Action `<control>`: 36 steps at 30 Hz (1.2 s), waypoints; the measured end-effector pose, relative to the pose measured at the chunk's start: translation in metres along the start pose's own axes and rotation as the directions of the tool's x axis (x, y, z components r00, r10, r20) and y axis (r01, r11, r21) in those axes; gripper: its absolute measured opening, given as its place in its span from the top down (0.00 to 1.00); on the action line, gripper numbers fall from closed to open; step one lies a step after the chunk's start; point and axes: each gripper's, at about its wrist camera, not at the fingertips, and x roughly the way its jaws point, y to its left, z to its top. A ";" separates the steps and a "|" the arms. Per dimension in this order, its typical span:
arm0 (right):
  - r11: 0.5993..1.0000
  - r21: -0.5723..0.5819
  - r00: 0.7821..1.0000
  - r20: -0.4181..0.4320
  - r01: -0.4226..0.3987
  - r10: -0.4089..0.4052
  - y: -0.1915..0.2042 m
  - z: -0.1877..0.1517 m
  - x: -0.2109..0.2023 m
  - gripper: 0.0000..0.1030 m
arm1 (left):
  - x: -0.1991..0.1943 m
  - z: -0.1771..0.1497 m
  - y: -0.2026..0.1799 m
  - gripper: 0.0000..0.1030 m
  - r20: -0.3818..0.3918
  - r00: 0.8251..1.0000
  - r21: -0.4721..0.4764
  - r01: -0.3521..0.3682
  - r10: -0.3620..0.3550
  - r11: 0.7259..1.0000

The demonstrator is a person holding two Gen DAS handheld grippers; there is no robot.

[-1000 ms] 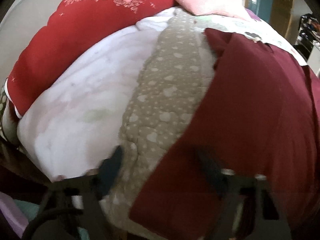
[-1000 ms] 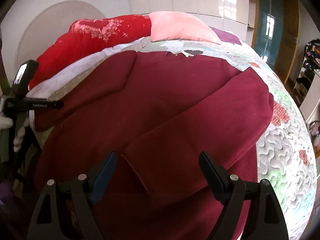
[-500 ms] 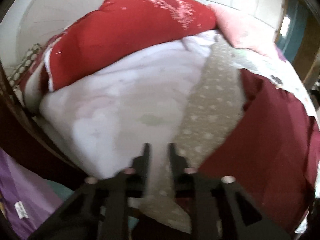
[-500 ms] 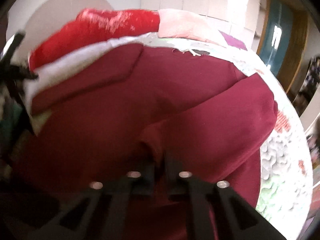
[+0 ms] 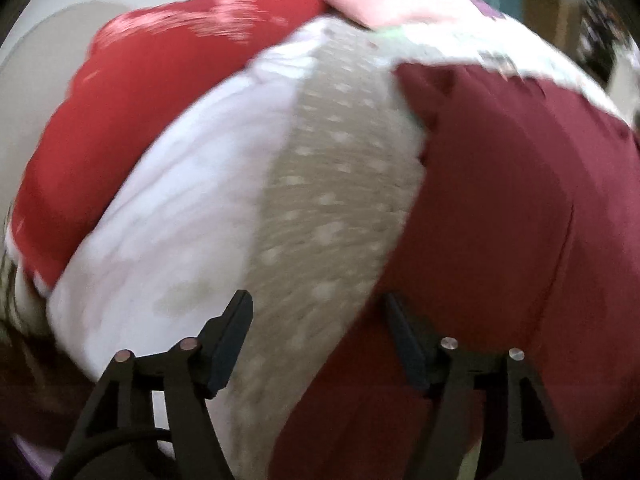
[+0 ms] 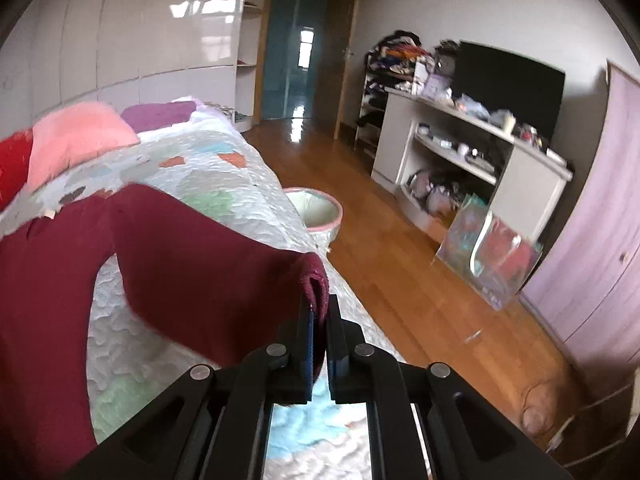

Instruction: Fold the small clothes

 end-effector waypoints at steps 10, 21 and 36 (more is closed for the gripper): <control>0.991 0.031 0.991 -0.025 -0.131 0.132 0.014 -0.014 0.000 0.94 | -0.016 0.014 0.021 0.97 -0.010 0.996 -0.039 -0.086 0.086 0.995; 0.971 0.140 0.975 -0.075 -0.196 0.208 0.003 -0.028 0.015 0.60 | -0.047 0.004 0.111 0.75 -0.004 0.942 -0.342 -0.318 0.337 0.885; 0.829 0.430 0.884 -0.128 -0.359 0.449 -0.042 -0.073 0.026 0.54 | -0.119 -0.033 -0.013 0.31 0.207 0.978 -0.295 0.058 0.005 0.954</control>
